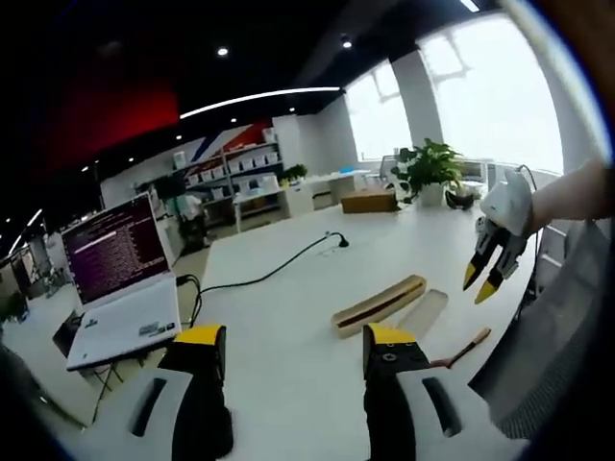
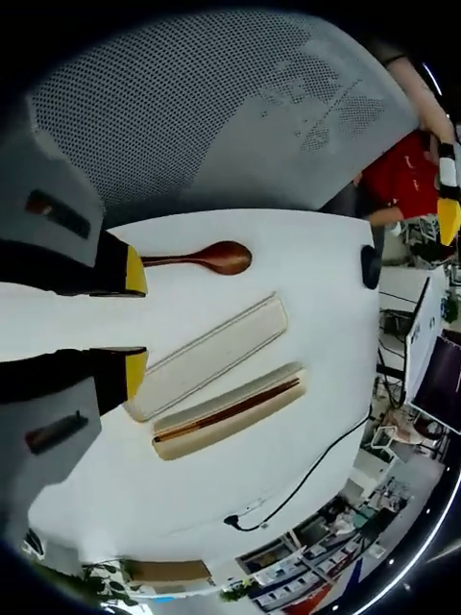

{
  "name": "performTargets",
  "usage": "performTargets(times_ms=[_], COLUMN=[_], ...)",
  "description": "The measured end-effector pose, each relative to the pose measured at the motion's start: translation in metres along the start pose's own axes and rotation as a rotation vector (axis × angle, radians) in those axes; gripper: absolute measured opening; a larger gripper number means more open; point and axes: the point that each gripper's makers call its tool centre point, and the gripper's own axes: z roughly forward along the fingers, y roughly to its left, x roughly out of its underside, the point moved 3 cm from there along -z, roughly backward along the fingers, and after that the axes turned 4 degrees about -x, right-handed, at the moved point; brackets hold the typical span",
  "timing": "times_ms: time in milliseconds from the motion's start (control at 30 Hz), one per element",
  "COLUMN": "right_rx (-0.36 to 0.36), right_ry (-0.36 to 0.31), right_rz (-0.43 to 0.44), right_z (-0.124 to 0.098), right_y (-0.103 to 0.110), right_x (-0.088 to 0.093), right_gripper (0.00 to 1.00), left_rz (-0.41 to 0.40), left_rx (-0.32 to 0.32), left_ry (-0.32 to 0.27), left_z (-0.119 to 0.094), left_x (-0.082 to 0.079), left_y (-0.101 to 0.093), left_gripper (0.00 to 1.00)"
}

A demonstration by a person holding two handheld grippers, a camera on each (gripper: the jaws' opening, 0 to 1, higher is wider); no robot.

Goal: Arrange the utensils inside the cutlery case until each visible utensil rests in its matching compartment.

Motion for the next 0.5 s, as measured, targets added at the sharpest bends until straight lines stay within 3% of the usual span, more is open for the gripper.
performTargets(times_ms=[333, 467, 500], right_rx=[-0.006, -0.007, -0.003], right_ry=[0.010, 0.018, 0.015], right_rz=[0.003, 0.033, 0.040], right_z=[-0.008, -0.013, -0.015], right_y=[0.006, 0.003, 0.002], right_x=[0.010, 0.017, 0.019], right_gripper=[0.18, 0.19, 0.19], left_rz=[-0.022, -0.094, -0.132], left_rx=[-0.022, -0.033, -0.006], left_ry=[-0.021, -0.050, -0.037], left_z=[-0.003, -0.008, -0.008], left_x=[-0.003, -0.004, 0.000], left_y=[0.003, 0.006, 0.001], left_gripper=[0.60, 0.61, 0.61])
